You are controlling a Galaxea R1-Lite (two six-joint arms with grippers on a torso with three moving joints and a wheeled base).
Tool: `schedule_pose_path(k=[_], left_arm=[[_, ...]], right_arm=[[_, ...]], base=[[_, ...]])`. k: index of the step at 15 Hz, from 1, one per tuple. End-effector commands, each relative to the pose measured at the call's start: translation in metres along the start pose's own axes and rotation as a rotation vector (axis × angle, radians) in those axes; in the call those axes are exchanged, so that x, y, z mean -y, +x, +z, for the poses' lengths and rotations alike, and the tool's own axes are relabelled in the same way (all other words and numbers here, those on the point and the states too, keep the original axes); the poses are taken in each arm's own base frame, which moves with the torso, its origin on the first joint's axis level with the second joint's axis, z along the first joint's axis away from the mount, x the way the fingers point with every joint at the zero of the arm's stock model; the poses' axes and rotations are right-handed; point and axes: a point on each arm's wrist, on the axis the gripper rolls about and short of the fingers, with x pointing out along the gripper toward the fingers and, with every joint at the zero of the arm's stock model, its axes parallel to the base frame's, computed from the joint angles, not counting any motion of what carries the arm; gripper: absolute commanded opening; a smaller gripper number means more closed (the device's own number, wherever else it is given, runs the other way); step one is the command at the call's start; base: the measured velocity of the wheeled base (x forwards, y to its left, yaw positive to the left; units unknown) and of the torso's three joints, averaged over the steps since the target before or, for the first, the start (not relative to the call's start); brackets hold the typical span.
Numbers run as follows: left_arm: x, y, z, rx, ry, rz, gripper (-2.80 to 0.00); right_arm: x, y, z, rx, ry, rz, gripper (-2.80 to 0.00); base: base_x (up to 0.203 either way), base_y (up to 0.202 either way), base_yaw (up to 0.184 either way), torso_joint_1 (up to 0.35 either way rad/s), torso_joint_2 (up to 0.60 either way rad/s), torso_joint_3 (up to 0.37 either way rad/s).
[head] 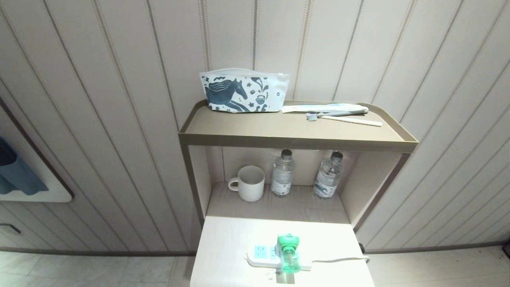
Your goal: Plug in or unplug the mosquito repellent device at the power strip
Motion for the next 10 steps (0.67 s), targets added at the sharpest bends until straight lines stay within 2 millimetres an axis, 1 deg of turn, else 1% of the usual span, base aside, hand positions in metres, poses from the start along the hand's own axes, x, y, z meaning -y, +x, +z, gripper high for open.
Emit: schedule_pose_path(k=[1, 4, 10], left_arm=[[0.0000, 0.0001, 0.0000, -0.001, 0.000, 0.000, -2.80], [0.0000, 0.0001, 0.0000, -0.001, 0.000, 0.000, -2.80], [0.0000, 0.0001, -0.0001, -0.003, 0.000, 0.000, -2.80]], right_arm=[[-0.0012, 0.0028, -0.0072, -0.006, 0.012, 0.030, -2.80], [-0.0011, 0.0028, -0.0068, -0.003, 0.068, 0.025, -2.80], [-0.0010, 0.0026, -0.0065, -0.001, 0.071, 0.023, -2.80]], base=[[0.000, 0.000, 0.000, 0.000, 0.00, 0.000], [0.000, 0.000, 0.000, 0.000, 0.00, 0.000], [0.000, 0.000, 0.000, 0.000, 0.00, 0.000]])
